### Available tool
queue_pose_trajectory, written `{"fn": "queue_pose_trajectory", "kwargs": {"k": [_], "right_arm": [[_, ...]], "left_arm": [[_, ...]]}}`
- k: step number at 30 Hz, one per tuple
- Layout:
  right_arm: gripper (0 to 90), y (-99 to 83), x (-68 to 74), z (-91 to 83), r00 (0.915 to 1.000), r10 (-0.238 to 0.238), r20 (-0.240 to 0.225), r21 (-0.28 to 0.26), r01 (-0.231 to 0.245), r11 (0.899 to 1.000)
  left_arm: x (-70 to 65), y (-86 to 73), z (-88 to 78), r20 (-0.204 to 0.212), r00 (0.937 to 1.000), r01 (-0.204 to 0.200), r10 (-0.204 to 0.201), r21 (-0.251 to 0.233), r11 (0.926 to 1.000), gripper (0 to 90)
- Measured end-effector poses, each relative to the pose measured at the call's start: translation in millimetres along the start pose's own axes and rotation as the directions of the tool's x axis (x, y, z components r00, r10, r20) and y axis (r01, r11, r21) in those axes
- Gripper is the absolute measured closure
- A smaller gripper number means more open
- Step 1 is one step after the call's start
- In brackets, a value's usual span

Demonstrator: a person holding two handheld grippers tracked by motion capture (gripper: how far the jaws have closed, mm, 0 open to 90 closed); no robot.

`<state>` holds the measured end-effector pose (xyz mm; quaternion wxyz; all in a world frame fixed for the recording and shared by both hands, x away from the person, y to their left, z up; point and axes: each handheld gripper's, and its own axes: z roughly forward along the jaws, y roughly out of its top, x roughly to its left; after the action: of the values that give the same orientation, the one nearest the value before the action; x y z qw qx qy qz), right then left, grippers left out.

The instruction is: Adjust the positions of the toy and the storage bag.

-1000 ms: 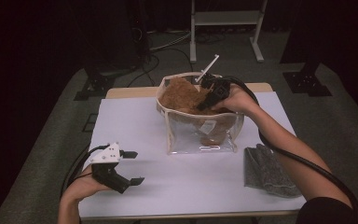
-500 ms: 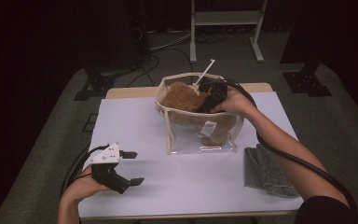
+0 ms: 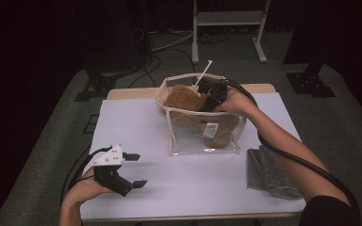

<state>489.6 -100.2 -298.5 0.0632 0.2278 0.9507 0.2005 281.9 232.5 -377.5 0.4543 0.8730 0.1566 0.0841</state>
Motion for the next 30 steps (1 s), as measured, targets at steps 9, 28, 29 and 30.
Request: {"fn": "queue_pose_trajectory", "kwargs": {"k": [9, 28, 29, 30], "right_arm": [[41.4, 0.9, -4.3, -6.4, 0.9997, 0.016, -0.017, -0.019, -0.017, 1.000], [63.6, -0.6, -4.3, -9.2, 0.9998, -0.010, -0.020, -0.019, 0.009, 1.000], [64.2, 0.0, -3.3, -7.2, 0.9998, -0.012, -0.019, -0.009, 0.012, 1.000], [64.5, 0.5, -2.4, -5.2, 0.9997, -0.020, -0.015, -0.002, 0.020, 1.000]], "left_arm": [[0.0, -0.5, -2.2, -0.003, 1.0000, -0.004, 0.004, 0.001, 1.0000, 9.4], [0.9, -2.2, -2.6, -0.001, 1.0000, -0.002, 0.002, 0.000, 1.0000, 9.4], [0.8, -2.2, -2.8, -0.001, 1.0000, -0.002, 0.002, 0.002, 1.0000, 9.4], [0.6, -2.3, -2.9, -0.002, 1.0000, -0.001, 0.001, 0.001, 1.0000, 9.4]]}}
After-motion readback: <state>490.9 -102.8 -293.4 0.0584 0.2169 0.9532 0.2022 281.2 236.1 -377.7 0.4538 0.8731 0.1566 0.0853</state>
